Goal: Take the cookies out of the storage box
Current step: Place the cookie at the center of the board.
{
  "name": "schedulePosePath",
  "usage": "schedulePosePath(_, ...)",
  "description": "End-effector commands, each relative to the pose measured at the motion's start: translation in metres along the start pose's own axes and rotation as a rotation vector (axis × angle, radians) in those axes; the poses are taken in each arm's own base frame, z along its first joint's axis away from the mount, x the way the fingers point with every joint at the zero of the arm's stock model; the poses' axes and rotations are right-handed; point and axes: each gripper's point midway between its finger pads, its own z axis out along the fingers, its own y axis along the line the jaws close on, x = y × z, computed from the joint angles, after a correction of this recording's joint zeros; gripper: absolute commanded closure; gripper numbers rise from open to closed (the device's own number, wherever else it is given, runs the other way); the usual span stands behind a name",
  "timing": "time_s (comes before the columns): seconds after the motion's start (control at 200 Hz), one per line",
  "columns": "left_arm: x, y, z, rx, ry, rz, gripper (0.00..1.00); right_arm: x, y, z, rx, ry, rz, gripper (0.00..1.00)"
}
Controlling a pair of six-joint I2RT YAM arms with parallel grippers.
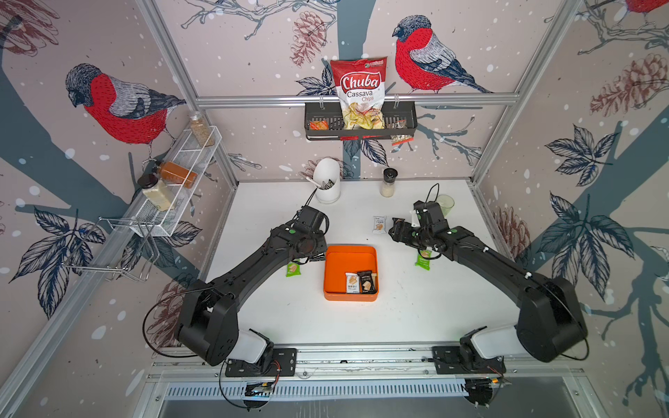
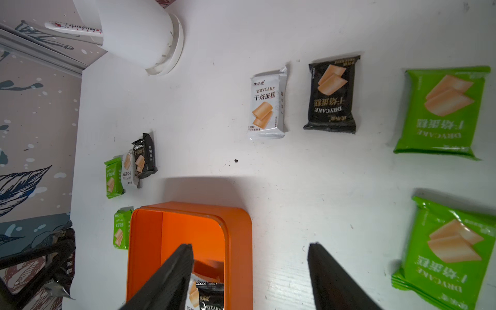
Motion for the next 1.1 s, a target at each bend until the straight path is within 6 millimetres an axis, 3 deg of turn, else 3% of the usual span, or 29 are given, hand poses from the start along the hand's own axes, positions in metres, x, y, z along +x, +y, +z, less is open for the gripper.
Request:
schedulePosePath(0.0,-0.003,0.012,0.009,-0.008,-0.012,0.090,0.62,-0.008,0.006,0.003,-0.011,-0.013,0.015,0.27)
schedulePosePath(0.115,-0.005,0.018,0.024,0.000,-0.005,0.105,0.62,-0.011,0.005,0.007,0.004,-0.009,0.021,0.27)
schedulePosePath(0.35,0.013,0.029,0.058,-0.010,0.059,0.140,0.63,-0.016,0.002,0.017,0.049,0.015,0.022,0.27)
schedulePosePath(0.575,0.026,0.032,0.079,0.001,0.101,0.144,0.63,-0.027,0.003,0.018,0.069,0.009,0.007,0.27)
schedulePosePath(0.805,0.035,0.038,0.093,-0.015,0.122,0.127,0.64,-0.024,-0.002,0.019,0.086,0.021,0.009,0.27)
schedulePosePath(0.86,0.036,0.039,0.093,-0.022,0.126,0.125,0.61,-0.024,-0.004,0.018,0.088,0.022,0.012,0.27)
schedulePosePath(1.01,0.034,0.042,0.090,-0.043,0.119,0.124,0.40,-0.022,-0.005,0.017,0.085,0.022,0.009,0.27)
schedulePosePath(1.095,0.030,0.043,0.084,-0.055,0.107,0.121,0.36,-0.022,-0.004,0.015,0.081,0.017,0.005,0.27)
